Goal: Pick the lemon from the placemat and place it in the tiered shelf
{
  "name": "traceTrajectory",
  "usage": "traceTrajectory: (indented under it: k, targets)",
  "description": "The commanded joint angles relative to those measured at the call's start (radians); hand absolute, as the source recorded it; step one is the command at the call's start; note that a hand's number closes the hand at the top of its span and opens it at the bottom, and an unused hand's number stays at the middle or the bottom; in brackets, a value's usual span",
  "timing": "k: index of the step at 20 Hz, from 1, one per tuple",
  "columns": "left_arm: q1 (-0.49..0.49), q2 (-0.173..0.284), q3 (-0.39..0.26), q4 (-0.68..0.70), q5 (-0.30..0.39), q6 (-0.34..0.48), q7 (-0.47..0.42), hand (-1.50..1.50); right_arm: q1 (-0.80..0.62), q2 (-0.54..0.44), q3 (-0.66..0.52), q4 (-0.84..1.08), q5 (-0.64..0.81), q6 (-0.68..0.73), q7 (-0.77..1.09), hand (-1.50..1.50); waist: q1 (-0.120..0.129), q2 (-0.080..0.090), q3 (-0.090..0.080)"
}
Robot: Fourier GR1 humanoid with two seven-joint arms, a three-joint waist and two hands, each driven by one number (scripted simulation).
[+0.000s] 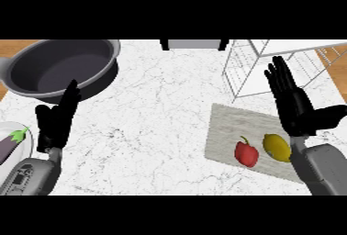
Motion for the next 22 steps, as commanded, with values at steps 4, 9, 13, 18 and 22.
traceTrajectory:
  k: [4,9,13,18,22]
  targets:
    - [0.08,0.008,0.044,0.017,0.094,-0.076,0.082,0.0,0.086,-0.284,-0.193,0.024,-0.041,0.262,-0.14,1.5,-0.027,0.028,-0.004]
    - [0.103,-0.062,0.009,0.01,0.153,-0.102,0.156,0.0,0.176,-0.461,-0.213,0.329,0.085,0.274,-0.087,1.5,-0.009,0.044,-0.002]
    - [0.158,-0.058,0.012,0.018,0.152,-0.134,0.121,0.0,0.131,-0.464,-0.275,0.586,0.036,0.556,-0.359,-1.5,0.01,0.037,-0.002]
    - [0.144,-0.04,0.033,0.027,0.17,-0.174,0.147,0.0,0.121,-0.512,-0.205,0.625,0.15,0.744,-0.525,-1.5,0.002,0.033,-0.003]
    - [0.137,-0.054,0.041,0.043,0.142,-0.149,0.142,0.0,0.089,-0.549,-0.164,0.538,0.206,0.802,-0.449,-1.5,-0.005,0.03,-0.005]
